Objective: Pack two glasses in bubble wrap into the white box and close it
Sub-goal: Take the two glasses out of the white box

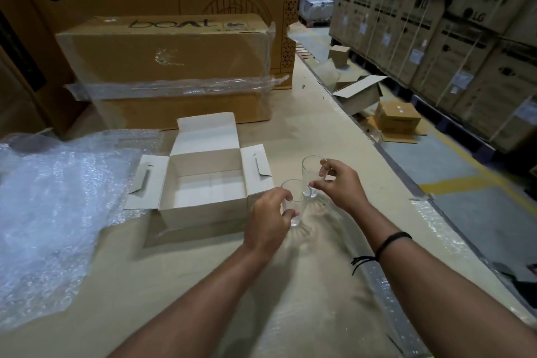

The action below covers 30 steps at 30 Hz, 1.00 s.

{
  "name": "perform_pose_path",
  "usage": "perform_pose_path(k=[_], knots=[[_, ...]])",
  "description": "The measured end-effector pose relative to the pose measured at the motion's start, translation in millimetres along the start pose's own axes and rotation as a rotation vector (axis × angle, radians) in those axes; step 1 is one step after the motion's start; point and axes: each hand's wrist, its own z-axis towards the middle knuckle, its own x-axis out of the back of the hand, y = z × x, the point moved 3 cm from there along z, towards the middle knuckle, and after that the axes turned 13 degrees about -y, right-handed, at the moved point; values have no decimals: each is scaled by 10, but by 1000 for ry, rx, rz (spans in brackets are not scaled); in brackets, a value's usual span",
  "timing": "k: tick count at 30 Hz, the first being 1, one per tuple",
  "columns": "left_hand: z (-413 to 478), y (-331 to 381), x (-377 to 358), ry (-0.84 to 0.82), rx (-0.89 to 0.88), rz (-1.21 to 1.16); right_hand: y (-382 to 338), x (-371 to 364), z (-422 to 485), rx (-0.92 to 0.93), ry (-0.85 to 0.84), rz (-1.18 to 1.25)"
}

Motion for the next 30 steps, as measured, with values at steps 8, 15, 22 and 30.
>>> perform_pose_path(k=[8,15,22,30], knots=[[-26,21,-59,33,61,66,48,-21,154,52,-80,-29],[-308,-83,406,212,-9,135,-320,332,-86,141,4,-166],[-568,-707,1180,359,101,603,-1270,-749,-599,363,-262,-404],[-817,-1225,1513,162,371,592,-995,-1839,-528,170,-241,-797]])
